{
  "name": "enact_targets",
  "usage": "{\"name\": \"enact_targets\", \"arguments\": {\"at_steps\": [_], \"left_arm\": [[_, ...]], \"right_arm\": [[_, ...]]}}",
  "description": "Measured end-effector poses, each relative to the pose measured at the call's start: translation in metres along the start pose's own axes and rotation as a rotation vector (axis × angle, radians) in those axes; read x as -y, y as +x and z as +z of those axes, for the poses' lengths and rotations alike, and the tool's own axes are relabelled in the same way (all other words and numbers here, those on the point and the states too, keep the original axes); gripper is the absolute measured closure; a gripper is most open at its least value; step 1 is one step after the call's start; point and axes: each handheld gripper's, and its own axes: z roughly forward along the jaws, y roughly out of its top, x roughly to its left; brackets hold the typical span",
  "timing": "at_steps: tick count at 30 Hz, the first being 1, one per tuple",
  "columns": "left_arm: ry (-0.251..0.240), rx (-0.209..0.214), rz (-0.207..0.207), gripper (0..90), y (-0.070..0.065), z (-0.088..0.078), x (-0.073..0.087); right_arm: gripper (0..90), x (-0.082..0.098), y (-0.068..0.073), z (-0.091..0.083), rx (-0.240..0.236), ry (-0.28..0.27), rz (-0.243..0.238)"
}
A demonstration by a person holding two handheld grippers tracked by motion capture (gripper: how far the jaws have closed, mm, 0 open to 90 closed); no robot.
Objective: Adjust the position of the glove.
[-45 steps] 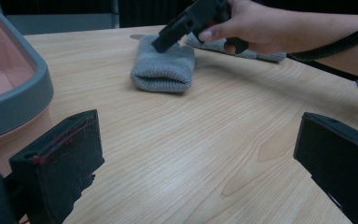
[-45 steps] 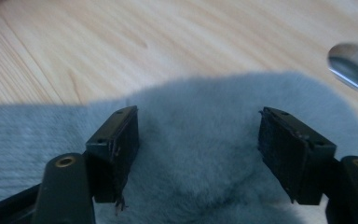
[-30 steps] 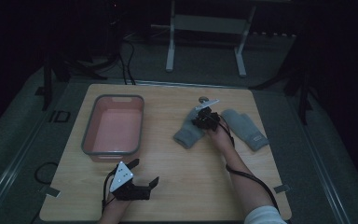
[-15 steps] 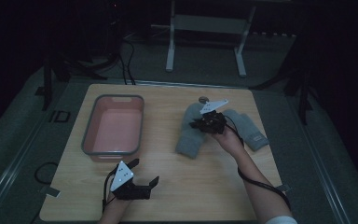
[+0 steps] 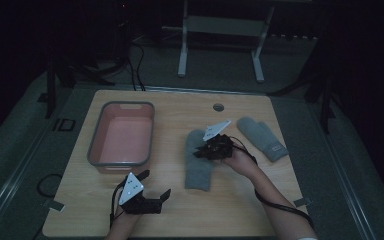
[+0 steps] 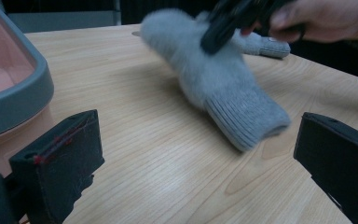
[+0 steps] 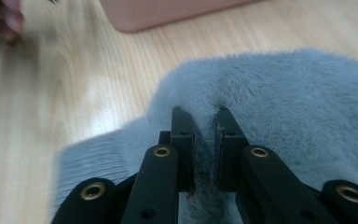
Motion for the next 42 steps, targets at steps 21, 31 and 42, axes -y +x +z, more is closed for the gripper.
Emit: {"name": "enact_targets", "arguments": {"at_steps": [21, 31, 42], "left_arm": [[0.002, 0.004, -0.006, 1.5, 0.0, 0.0, 0.0], [0.007, 0.003, 0.0, 1.5, 0.0, 0.002, 0.001], [0.011, -0.006, -0.001, 1.5, 0.0, 0.002, 0.001]], "right_arm": [[23.9, 0.017, -0.01, 0.007, 0.134, 0.014, 0.064], [24.0, 0.032, -0.022, -0.042, 0.26, -0.068, 0.126], [38.2, 0.083, -0.049, -0.108, 0.418, -0.113, 0.175]]}}
